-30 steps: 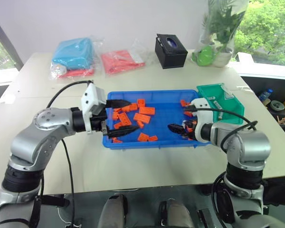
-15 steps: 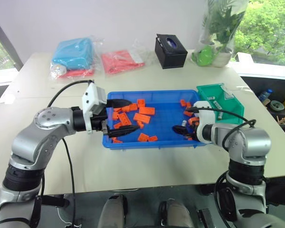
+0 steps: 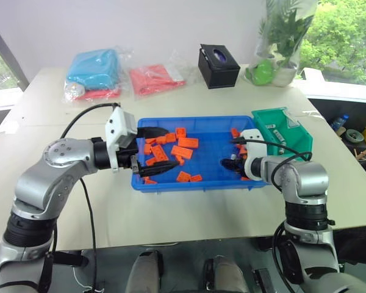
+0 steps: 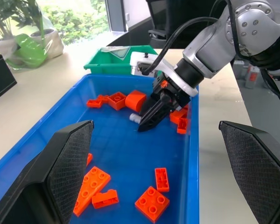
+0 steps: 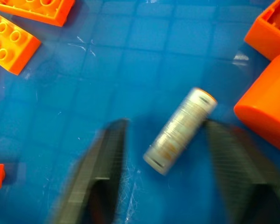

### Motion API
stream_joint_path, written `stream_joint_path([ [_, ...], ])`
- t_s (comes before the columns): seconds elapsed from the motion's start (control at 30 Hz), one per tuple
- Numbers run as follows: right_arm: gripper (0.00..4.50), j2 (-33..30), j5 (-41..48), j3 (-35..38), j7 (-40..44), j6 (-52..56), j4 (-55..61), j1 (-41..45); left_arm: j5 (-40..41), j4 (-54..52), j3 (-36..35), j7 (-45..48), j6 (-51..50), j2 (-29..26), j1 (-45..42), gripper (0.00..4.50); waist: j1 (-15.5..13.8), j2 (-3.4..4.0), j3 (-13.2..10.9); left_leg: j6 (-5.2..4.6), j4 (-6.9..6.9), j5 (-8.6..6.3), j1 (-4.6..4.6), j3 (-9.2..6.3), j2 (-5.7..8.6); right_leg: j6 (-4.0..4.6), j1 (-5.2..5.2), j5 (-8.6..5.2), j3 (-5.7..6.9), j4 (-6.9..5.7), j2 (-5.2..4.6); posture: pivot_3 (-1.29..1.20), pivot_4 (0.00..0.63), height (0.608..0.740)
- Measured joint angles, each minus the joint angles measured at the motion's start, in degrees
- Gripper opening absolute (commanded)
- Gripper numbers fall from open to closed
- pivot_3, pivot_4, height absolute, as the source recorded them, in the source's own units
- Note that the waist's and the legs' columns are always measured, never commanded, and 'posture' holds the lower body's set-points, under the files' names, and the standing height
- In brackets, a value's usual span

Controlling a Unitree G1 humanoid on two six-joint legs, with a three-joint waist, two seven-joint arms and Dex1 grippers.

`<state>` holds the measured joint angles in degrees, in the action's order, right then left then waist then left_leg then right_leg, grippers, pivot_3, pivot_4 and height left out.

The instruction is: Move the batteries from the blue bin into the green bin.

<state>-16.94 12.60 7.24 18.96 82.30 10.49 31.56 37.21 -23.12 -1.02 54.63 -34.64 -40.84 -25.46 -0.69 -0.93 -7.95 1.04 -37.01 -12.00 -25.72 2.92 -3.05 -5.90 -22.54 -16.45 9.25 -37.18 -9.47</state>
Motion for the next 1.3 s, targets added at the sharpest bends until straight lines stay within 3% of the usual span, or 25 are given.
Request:
stream_joint_path([
  [0.07,0.07,0.0,0.32,-0.11,0.02,0.76,0.66,-0.06,-0.01,0.01,-0.01,0.03,0.03,0.0,-0.01,4.5,-0.02,0.01,0.0,0.0,0.0,0.0,0.0,0.0,0.0,0.0,0.0,0.0,0.0,0.0,0.0,0.0,0.15,0.651],
  [0.33,0.03,-1.79,3.98,2.33,1.78,1.23,1.43,2.61,-0.06,0.61,-0.02,0.37,0.13,0.0,-0.1,4.5,-0.05,0.32,-0.2,0.0,-0.02,0.0,-0.16,0.03,0.01,0.0,-0.11,0.01,-0.01,0.05,-0.01,0.0,0.15,0.651],
  [0.5,0.03,-10.68,4.9,10.75,2.24,-3.69,-3.9,13.9,-0.07,0.63,-0.07,0.62,0.15,-0.04,0.07,4.5,-0.2,0.29,-0.18,-0.09,0.01,0.04,-0.2,0.03,0.04,-0.13,-0.13,0.07,0.0,0.09,0.0,0.0,0.15,0.651],
  [0.6,0.03,-16.9,3.2,12.6,1.61,-8.75,-10.85,14.97,-0.06,0.64,-0.17,1.01,0.15,-0.21,0.73,4.5,-0.14,0.13,-0.09,-0.11,0.02,0.01,-0.22,0.07,0.05,-0.11,-0.11,0.06,0.0,0.19,-0.01,0.0,0.15,0.651],
  [0.83,3.69,-20.62,0.97,8.09,3.8,-16.8,-19.97,9.2,-0.04,0.68,-0.2,1.72,0.14,-0.39,0.76,4.5,0.33,0.43,-0.28,-0.17,0.01,0.05,-0.2,0.11,0.03,-0.16,-0.15,0.09,-0.01,0.08,-0.03,0.0,0.15,0.651],
  [0.93,3.69,-23.75,1.18,6.05,8.83,-24.32,-20.24,8.25,0.33,0.78,-0.37,1.9,-0.18,-1.21,0.69,4.5,0.28,0.52,-0.35,-0.17,0.0,0.05,-0.21,0.11,0.03,-0.17,-0.15,0.09,-0.01,0.11,-0.03,0.0,0.15,0.651],
  [1.03,3.69,-32.16,4.31,6.56,22.99,-36.0,-16.1,3.56,1.89,1.0,-3.64,1.9,-1.83,-3.76,1.12,4.5,-0.28,0.48,-0.45,-0.17,0.01,0.02,-0.25,0.07,0.05,-0.45,-0.11,-0.09,0.0,0.19,-0.03,0.0,0.15,0.651],
  [1.17,3.69,-38.75,8.2,9.05,37.12,-45.72,-12.97,-3.13,4.74,0.82,-7.65,2.81,-4.01,-6.71,1.86,4.5,-0.05,0.33,-0.43,-0.03,0.01,-0.08,-0.04,0.08,0.04,-0.42,0.12,-0.14,0.01,0.34,-0.05,0.0,0.15,0.651],
  [1.3,3.69,-40.59,14.05,13.63,48.35,-49.14,-10.12,-11.44,6.9,0.85,-11.52,4.02,-6.01,-10.5,3.96,4.5,-0.03,0.35,-0.46,-0.03,0.03,-0.09,0.09,0.07,-0.01,-0.3,0.21,-0.19,0.01,0.36,-0.07,0.0,0.15,0.651],
])
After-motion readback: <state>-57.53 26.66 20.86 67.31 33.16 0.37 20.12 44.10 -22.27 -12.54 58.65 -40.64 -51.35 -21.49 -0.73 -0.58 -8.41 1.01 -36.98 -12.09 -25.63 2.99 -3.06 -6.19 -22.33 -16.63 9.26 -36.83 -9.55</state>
